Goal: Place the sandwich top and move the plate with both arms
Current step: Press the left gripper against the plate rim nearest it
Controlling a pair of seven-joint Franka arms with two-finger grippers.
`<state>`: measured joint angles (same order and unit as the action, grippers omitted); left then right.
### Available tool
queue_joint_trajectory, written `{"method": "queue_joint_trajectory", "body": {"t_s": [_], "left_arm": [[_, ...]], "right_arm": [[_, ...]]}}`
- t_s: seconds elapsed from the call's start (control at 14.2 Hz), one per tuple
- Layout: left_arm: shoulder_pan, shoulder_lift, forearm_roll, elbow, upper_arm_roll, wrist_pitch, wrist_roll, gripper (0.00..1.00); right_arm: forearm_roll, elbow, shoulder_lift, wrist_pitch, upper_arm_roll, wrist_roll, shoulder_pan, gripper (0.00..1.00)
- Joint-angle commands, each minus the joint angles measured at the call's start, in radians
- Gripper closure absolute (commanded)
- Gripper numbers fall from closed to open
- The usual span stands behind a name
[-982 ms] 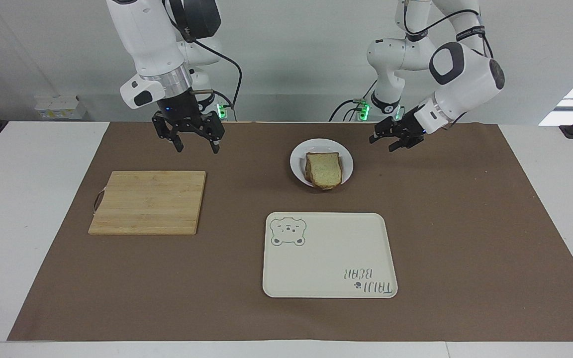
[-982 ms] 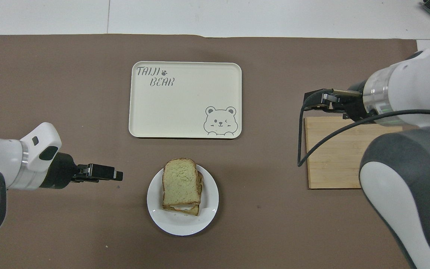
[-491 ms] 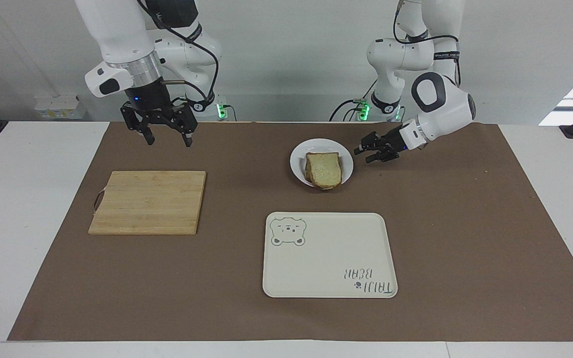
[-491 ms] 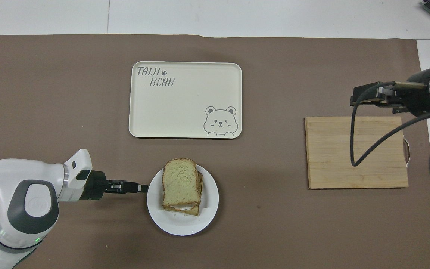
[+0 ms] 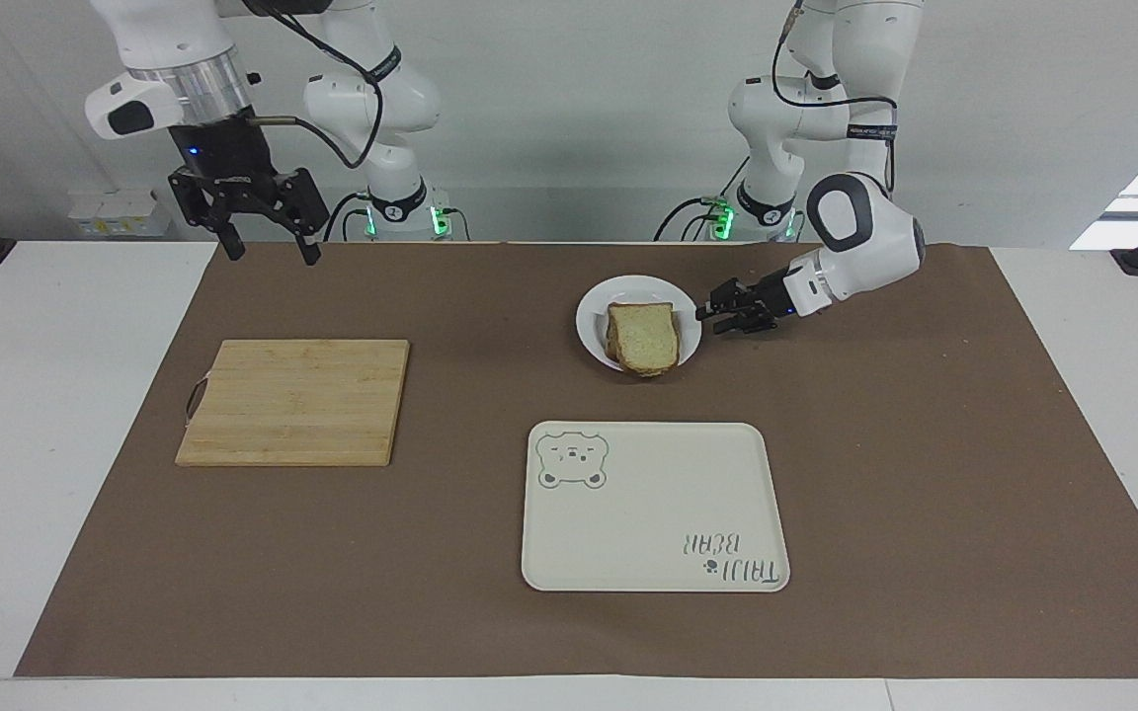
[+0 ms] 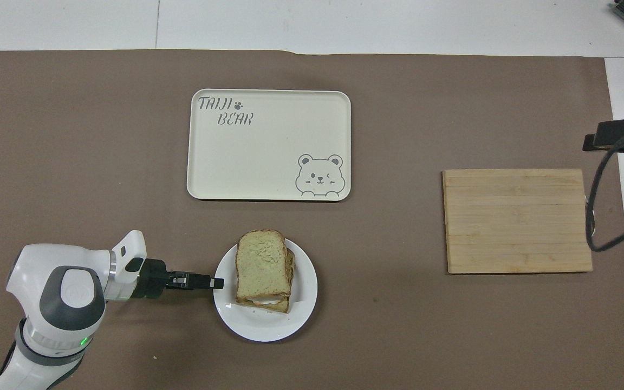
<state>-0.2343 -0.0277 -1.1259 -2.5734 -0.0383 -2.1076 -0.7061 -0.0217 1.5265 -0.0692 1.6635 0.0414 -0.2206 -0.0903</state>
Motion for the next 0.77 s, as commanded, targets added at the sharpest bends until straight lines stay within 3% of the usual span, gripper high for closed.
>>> {"method": "queue_joint_trajectory", "body": {"t_s": [0.0,0.07,0.49,0.7], "left_arm": [[-0.025,-0.008,-0.057,-0.019,-0.011,-0.017,-0.021,0.92],[-0.022,-0.009,-0.064,-0.027,-0.011,-0.012,-0.019,1.0],[0.036,-0.008,-0.1,-0.014,-0.012,0.067,-0.024,1.0],[0.079,0.005,-0.1,0.071,-0.014,0.109,-0.023,1.0]], "right_arm": [[0.039,0.001,-0.009,-0.013,0.011,0.036,-0.052,0.0],[0.04,0.003,-0.017,-0.014,0.011,0.044,-0.066,0.0],[0.063,0.082,-0.026,-0.025,0.015,0.087,-0.054,0.0],[0.049,0.121,-0.027,-0.025,0.023,0.08,-0.036,0.0]]}}
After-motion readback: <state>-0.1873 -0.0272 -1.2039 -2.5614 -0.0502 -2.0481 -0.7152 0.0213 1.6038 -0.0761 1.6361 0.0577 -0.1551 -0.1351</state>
